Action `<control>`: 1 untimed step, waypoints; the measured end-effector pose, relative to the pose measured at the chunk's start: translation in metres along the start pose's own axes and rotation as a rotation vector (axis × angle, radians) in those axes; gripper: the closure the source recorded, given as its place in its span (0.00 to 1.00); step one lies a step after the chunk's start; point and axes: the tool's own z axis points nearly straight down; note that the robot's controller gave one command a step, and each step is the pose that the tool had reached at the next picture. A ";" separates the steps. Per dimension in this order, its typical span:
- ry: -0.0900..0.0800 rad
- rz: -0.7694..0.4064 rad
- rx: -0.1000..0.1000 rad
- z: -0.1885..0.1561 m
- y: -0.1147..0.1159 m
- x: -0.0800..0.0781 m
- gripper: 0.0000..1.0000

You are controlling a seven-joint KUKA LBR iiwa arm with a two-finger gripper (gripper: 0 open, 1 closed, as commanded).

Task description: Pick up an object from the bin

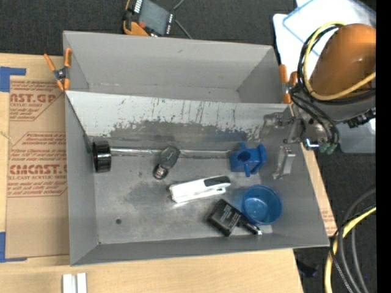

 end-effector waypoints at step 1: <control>0.000 0.000 0.000 0.000 0.000 0.000 0.00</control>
Offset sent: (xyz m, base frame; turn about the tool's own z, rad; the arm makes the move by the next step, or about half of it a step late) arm -0.0006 -0.0047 -0.0789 0.0413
